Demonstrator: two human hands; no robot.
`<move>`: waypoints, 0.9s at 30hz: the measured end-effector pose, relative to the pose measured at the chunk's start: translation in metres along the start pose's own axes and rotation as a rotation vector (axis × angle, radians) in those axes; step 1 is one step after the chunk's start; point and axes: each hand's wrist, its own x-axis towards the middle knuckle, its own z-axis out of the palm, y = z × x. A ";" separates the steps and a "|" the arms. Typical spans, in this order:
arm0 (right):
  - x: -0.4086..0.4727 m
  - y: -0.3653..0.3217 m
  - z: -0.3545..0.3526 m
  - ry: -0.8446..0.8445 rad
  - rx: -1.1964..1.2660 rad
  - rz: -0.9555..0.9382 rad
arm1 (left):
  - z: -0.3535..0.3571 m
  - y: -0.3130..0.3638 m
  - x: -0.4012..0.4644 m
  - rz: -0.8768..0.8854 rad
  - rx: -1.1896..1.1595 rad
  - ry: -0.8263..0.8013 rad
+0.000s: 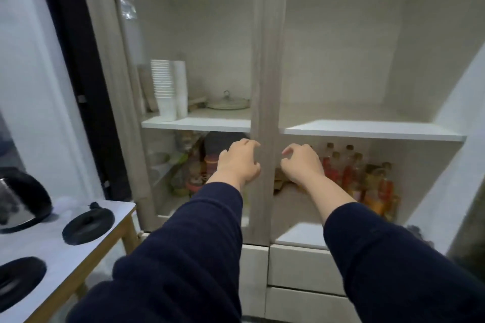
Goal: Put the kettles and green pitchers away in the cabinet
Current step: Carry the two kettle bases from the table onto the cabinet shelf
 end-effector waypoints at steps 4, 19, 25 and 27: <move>0.020 -0.049 0.071 -0.085 0.042 -0.070 | -0.006 -0.081 -0.002 -0.100 0.004 0.021; 0.051 -0.200 0.356 -0.700 0.136 -0.411 | -0.005 -0.358 -0.094 -0.908 -0.034 0.125; 0.060 -0.234 0.444 -0.945 0.071 -0.507 | 0.014 -0.421 -0.145 -1.271 -0.177 0.325; 0.061 -0.237 0.466 -0.980 0.060 -0.514 | 0.026 -0.435 -0.161 -1.370 -0.208 0.351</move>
